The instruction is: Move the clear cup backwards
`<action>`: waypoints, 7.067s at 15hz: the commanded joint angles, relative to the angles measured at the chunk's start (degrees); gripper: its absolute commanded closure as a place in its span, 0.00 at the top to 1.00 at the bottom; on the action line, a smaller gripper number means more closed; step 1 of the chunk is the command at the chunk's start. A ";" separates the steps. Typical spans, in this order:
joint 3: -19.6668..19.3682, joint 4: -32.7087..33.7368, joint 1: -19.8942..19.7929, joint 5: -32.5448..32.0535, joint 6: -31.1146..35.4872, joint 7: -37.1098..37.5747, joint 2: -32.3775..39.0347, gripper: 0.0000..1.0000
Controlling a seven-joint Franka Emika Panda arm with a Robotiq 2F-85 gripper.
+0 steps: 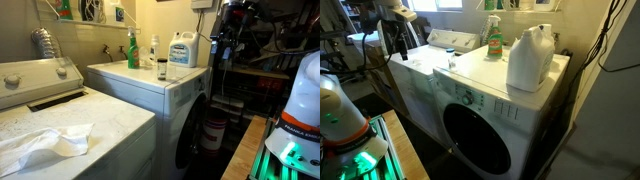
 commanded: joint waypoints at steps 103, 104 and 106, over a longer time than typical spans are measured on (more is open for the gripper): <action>-3.19 46.54 -10.39 -17.53 25.25 37.70 52.70 0.01; -3.58 47.59 -10.30 -17.08 25.76 38.79 54.02 0.01; -4.23 48.80 -9.98 -17.59 26.61 42.77 55.58 0.01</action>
